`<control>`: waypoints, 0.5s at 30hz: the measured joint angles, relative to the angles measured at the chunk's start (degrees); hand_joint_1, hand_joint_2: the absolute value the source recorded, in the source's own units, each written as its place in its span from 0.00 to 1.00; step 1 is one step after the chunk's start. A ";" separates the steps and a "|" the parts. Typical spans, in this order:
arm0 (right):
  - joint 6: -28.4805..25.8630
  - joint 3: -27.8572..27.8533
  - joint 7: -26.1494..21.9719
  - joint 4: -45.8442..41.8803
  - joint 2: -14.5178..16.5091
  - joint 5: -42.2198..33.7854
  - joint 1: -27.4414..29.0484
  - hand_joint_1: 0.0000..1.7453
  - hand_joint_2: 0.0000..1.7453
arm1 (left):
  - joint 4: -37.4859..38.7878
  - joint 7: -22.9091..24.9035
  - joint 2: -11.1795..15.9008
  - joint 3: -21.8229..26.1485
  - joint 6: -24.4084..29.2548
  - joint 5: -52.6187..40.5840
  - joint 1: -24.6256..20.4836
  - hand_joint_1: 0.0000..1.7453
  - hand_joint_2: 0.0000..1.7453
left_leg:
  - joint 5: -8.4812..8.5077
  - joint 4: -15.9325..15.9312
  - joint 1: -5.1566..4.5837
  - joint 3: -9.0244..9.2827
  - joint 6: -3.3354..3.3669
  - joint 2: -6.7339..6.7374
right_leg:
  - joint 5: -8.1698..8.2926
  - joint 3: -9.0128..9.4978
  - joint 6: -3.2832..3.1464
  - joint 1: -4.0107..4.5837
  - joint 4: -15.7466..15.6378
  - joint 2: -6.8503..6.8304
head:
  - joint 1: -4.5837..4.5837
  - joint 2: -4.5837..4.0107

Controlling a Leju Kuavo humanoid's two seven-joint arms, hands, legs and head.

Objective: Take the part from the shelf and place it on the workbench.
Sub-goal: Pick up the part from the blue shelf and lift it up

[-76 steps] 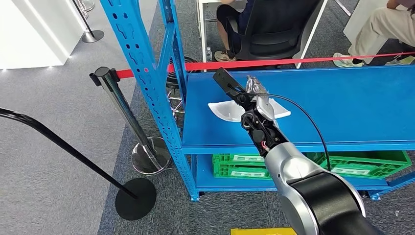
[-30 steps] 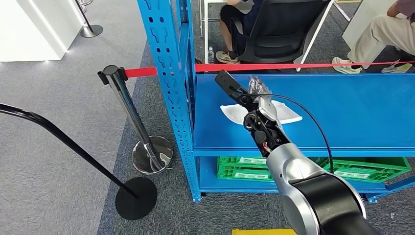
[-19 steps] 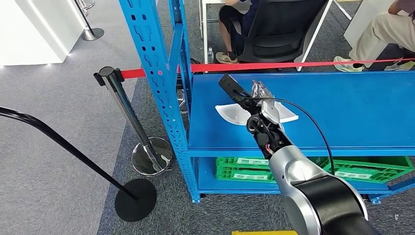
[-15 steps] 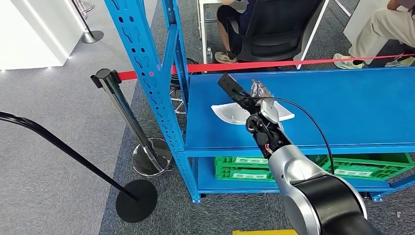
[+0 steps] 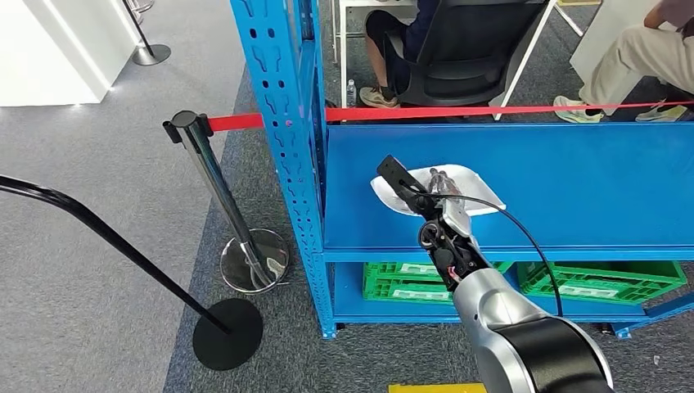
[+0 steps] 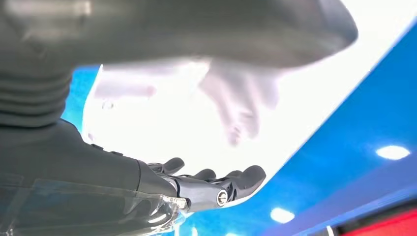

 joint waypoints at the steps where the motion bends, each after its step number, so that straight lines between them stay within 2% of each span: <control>1: -0.41 -0.86 -1.45 0.00 -0.09 -1.52 0.07 0.00 1.00 | 0.01 -0.07 0.01 -0.01 -0.04 -0.07 0.00 0.00 0.00 | 0.02 0.00 -0.03 -0.04 0.15 0.02 | -1.86 -1.81 0.25 0.01 3.99 0.01 | 0.05 0.00; 2: -0.69 -1.98 -3.05 0.00 -0.16 -3.40 0.16 0.00 1.00 | 0.01 -0.16 0.01 -0.01 -0.08 -0.14 0.00 0.00 0.00 | -0.01 0.06 -0.02 -0.07 0.16 0.01 | -3.09 -3.37 0.55 -0.03 7.40 0.01 | 0.07 0.00; 3: -0.84 -3.26 -4.55 0.00 -0.21 -5.16 0.25 0.00 0.75 | 0.01 -0.26 0.01 -0.01 -0.11 -0.19 0.01 0.00 0.00 | -0.07 0.17 0.05 -0.09 0.12 -0.04 | -3.38 -4.19 0.86 -0.12 9.19 0.00 | 0.07 0.01; 4: -0.94 -4.53 -5.76 0.00 -0.21 -6.50 0.28 0.00 0.50 | 0.01 -0.35 0.01 0.00 -0.14 -0.21 0.02 0.00 0.00 | -0.19 0.37 0.19 -0.10 -0.02 -0.13 | -2.56 -3.89 1.20 -0.29 8.67 -0.04 | 0.08 0.01; 6: -0.91 -6.61 -6.91 0.00 -0.14 -7.53 0.09 0.00 0.00 | 0.01 -0.54 0.04 0.00 -0.17 -0.22 0.02 0.00 0.00 | -0.90 1.54 0.61 -0.32 -0.65 -0.32 | 0.91 -0.20 2.20 -0.97 1.42 -0.19 | 0.11 0.01; 7: -0.89 -7.28 -7.05 0.00 0.00 -7.54 -0.09 0.00 0.00 | -0.02 -0.64 0.14 0.00 -0.17 -0.19 -0.02 0.00 0.00 | -1.54 2.59 0.63 -0.76 -1.08 -0.44 | 2.18 1.60 2.43 -1.27 -2.09 -0.08 | 0.21 0.00; 8: -0.90 -7.85 -7.07 -0.02 0.17 -7.51 -0.23 0.00 0.00 | -0.03 -0.74 0.24 -0.01 -0.17 -0.15 -0.06 0.00 0.00 | -2.10 3.64 0.56 -1.30 -1.12 -0.54 | 2.73 2.78 2.10 -1.42 -4.34 0.05 | 0.25 0.00; 9: -0.92 -8.29 -7.08 -0.04 0.36 -7.48 -0.27 0.00 0.00 | -0.04 -0.84 0.31 0.00 -0.17 -0.06 -0.08 0.00 0.00 | -2.43 4.41 0.39 -1.80 -0.80 -0.63 | 2.61 3.05 1.64 -1.42 -4.96 0.21 | 0.23 0.00; 11: -0.92 -9.02 -7.11 -0.10 0.76 -7.37 -0.28 0.00 0.00 | -0.04 -0.96 0.31 0.03 -0.15 0.08 -0.05 0.00 0.00 | -2.29 4.59 0.19 -2.17 0.40 -0.73 | 2.51 2.79 0.39 -1.14 -4.73 0.43 | 0.07 0.00; 12: -0.91 -9.28 -7.13 -0.11 0.92 -7.30 -0.32 0.00 0.00 | -0.03 -0.99 0.27 0.06 -0.12 0.14 -0.04 0.00 0.00 | -2.04 4.24 0.16 -2.05 0.74 -0.72 | 2.64 2.77 0.30 -1.08 -4.89 0.45 | -0.01 0.00; 15: -0.86 -9.72 -7.07 -0.13 1.25 -7.06 -0.66 0.00 0.00 | -0.03 -1.03 0.21 0.13 -0.05 0.23 -0.04 0.00 0.00 | -1.61 3.26 0.13 -1.56 0.76 -0.71 | 2.81 3.00 -0.02 -1.01 -5.31 0.47 | -0.01 0.00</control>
